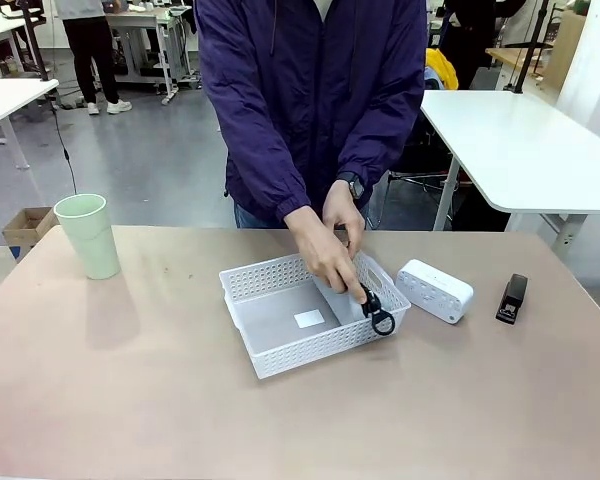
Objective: Efficiently arrange items inside the basket to fit them all.
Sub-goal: Pick up the Digital clock and place it inside the Organizing basket.
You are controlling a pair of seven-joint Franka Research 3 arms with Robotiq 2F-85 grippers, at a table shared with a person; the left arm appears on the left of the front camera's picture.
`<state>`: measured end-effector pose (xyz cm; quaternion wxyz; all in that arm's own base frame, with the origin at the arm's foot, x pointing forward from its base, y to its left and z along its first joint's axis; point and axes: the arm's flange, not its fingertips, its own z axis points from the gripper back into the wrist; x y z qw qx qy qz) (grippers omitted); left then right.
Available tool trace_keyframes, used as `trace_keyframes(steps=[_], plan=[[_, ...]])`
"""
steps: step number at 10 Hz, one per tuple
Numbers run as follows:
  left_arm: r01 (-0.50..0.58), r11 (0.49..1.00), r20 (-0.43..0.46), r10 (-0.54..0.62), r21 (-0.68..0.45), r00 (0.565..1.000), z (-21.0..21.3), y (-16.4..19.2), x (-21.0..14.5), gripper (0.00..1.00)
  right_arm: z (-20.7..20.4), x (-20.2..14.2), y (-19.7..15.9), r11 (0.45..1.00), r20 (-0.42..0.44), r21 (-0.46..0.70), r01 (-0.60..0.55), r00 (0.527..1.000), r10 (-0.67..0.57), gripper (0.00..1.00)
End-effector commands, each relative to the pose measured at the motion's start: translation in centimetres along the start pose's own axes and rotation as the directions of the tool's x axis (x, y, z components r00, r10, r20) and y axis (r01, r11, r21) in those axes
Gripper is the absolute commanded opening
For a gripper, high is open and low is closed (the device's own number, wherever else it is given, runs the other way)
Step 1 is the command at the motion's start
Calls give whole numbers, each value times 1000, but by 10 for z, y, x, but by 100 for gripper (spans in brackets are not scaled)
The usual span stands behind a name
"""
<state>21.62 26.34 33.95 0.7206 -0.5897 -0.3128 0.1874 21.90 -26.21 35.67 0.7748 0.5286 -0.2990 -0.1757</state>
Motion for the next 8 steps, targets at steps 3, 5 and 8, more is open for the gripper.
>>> trace_keyframes(steps=[3,5,8], plan=[[24,999,13,-24,-24,1000,0,1,-1,100,0,3,0,999,23,20,-28,999,28,100],[24,999,13,-24,-24,1000,0,1,-1,100,0,3,0,999,23,20,-28,999,28,100],[24,999,13,-24,-24,1000,0,1,-1,100,0,3,0,999,23,20,-28,999,28,100]])
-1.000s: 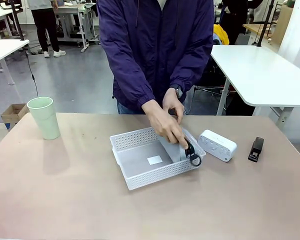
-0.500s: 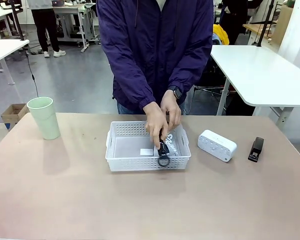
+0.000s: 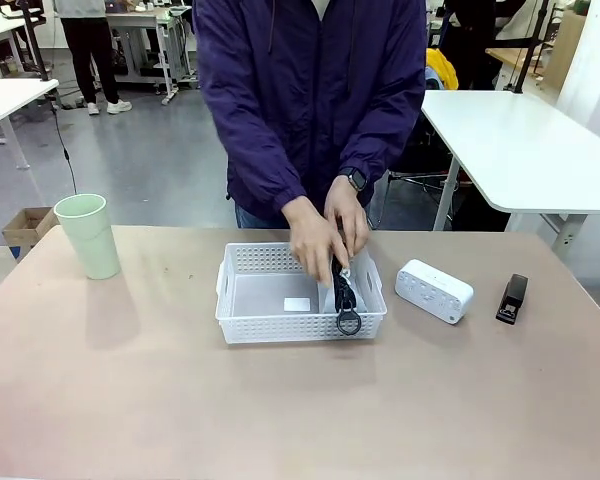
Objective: Efficiently arrange items inside the basket to fit them all.
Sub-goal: Pick up the Digital clock and place it inside the Organizing basket.
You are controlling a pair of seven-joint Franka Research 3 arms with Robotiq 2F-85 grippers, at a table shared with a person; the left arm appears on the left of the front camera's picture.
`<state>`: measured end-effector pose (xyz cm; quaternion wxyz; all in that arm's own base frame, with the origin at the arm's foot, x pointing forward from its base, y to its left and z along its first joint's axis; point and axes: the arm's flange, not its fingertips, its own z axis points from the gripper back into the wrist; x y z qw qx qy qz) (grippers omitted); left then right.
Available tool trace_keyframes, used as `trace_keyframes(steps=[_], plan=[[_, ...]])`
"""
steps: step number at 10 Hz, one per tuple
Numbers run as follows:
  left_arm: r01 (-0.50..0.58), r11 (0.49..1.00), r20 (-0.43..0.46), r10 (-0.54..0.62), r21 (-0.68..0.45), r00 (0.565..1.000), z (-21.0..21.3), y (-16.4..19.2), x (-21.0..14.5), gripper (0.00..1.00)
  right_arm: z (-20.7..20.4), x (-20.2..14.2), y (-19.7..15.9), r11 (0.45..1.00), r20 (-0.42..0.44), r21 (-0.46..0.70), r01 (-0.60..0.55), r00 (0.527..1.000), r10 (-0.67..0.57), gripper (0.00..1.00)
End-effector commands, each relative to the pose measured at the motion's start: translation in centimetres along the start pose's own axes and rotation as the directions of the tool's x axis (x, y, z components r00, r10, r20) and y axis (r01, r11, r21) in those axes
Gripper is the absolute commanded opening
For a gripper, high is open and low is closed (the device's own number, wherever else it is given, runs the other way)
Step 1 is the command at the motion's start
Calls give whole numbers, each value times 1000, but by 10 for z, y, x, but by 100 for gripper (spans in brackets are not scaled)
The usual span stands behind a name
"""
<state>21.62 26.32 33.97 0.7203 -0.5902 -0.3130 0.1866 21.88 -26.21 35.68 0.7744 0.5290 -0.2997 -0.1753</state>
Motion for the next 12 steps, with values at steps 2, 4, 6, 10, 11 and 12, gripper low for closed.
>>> trace_keyframes(steps=[2,4,6,10,11,12], plan=[[24,999,13,-23,-23,1000,0,1,-1,100,-1,4,0,999,22,19,-27,999,27,100],[24,999,13,-23,-23,1000,0,1,-1,100,-1,4,0,999,22,19,-27,999,27,100],[24,999,13,-23,-23,1000,0,1,-1,100,0,0,0,1000,0,0,0,1000,0,100],[24,999,13,-23,-23,1000,0,1,-1,100,-87,-11,109,860,-137,-312,-404,915,380,100],[24,999,13,-23,-23,1000,0,1,-1,100,-124,-14,137,787,-227,-354,-505,863,451,100],[24,999,13,-23,-23,1000,0,1,-1,100,-163,-20,157,706,-324,-358,-611,790,520,100]])
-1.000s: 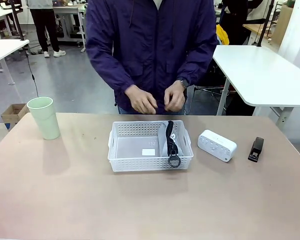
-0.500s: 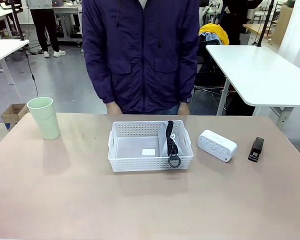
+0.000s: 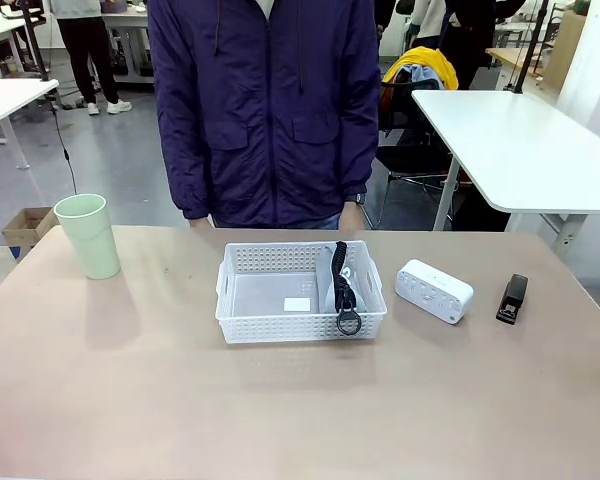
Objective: Efficiently arrange items inside the basket to fit them all.
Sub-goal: Pick up the Digital clock and place it inside the Organizing basket.
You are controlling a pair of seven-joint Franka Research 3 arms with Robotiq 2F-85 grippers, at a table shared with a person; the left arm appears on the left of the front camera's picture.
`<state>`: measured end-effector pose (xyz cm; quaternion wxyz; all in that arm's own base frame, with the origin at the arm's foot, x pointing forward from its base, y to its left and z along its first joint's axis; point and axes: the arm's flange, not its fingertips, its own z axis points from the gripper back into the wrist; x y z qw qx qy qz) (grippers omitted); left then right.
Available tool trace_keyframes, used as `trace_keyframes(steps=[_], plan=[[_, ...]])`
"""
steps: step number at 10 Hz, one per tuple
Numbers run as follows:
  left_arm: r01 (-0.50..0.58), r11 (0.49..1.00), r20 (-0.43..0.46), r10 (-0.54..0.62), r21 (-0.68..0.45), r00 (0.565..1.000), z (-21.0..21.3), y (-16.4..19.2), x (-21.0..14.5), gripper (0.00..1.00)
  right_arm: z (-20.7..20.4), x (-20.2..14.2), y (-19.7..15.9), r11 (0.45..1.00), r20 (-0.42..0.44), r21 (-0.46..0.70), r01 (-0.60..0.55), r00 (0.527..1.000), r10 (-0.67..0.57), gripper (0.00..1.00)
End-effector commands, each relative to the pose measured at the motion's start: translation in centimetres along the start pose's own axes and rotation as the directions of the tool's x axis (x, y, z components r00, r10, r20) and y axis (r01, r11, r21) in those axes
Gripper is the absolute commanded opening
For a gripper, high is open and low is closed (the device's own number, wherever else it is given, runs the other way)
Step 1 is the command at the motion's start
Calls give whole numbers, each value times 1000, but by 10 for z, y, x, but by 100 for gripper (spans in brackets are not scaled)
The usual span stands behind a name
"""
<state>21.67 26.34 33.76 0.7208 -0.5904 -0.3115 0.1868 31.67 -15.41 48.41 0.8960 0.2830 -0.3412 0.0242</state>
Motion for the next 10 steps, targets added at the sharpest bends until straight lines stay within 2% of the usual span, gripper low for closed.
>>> trace_keyframes(steps=[1,2,4,7,8,9,10], plan=[[26,999,16,-25,-24,1000,0,-1,-1,100,-83,-35,86,974,-152,-73,-216,967,204,100],[26,999,16,-25,-24,1000,0,-1,-1,100,-116,-37,118,939,-239,-71,-336,920,311,100],[26,999,16,-25,-24,1000,0,-1,-1,100,-172,-60,170,852,-360,8,-524,793,491,100],[26,999,16,-25,-24,1000,0,-1,-1,100,-235,-82,196,738,-443,-53,-673,678,586,100],[26,999,16,-25,-24,1000,0,-1,-1,100,-239,-83,195,736,-483,-53,-675,662,573,100],[26,999,16,-25,-24,1000,0,-1,-1,100,-236,-77,192,779,-497,-98,-620,708,501,100],[26,999,16,-25,-24,1000,0,-1,-1,100,-248,-62,223,741,-472,-11,-672,656,589,100]])
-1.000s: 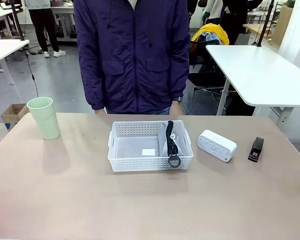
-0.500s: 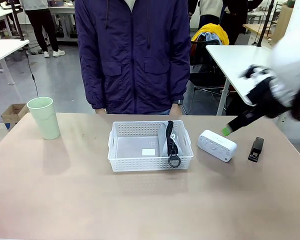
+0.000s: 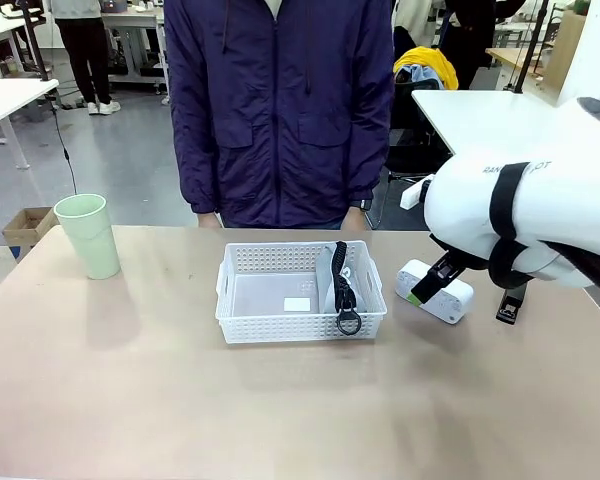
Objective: Efficiently arrange items inside the basket to fit them all.
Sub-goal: Pick up the Digital clock and place it inside the Organizing basket.
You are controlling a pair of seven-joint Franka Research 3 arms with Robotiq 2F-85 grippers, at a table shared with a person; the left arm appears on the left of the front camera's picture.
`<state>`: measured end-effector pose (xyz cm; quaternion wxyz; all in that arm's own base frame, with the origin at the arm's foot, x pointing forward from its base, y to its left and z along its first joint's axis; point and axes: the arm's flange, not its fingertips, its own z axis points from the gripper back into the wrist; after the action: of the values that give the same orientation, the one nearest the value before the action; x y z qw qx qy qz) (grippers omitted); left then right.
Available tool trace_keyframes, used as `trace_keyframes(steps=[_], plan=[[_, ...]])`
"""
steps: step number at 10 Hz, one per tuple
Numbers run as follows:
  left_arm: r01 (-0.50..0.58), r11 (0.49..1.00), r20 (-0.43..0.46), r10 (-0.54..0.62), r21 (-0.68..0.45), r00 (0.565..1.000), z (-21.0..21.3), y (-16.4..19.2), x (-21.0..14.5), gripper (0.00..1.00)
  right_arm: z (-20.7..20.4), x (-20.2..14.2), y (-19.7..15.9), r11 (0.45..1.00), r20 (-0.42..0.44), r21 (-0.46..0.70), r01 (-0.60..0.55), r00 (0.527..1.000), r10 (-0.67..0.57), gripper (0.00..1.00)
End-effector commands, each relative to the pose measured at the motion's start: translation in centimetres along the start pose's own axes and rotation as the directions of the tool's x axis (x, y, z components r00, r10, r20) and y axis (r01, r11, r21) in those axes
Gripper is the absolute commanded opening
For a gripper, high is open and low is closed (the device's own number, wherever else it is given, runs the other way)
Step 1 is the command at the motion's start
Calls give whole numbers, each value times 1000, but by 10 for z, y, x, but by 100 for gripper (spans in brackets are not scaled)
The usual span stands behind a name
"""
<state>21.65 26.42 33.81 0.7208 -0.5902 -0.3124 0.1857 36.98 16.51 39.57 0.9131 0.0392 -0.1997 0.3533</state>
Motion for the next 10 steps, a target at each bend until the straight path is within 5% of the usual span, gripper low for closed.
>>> trace_keyframes(steps=[1,2,4,10], plan=[[23,999,15,-22,-23,1000,-1,-1,-2,100,1,1,2,1000,4,2,-3,1000,3,100],[23,999,15,-22,-23,1000,-1,-1,-2,100,19,-9,-14,993,-3,-4,119,993,-119,100],[23,999,15,-22,-23,1000,-1,-1,-2,100,34,-15,-51,894,8,-3,448,894,-448,100],[23,999,15,-22,-23,1000,-1,-1,-2,100,-2,16,-102,864,-29,19,503,864,-502,100]])
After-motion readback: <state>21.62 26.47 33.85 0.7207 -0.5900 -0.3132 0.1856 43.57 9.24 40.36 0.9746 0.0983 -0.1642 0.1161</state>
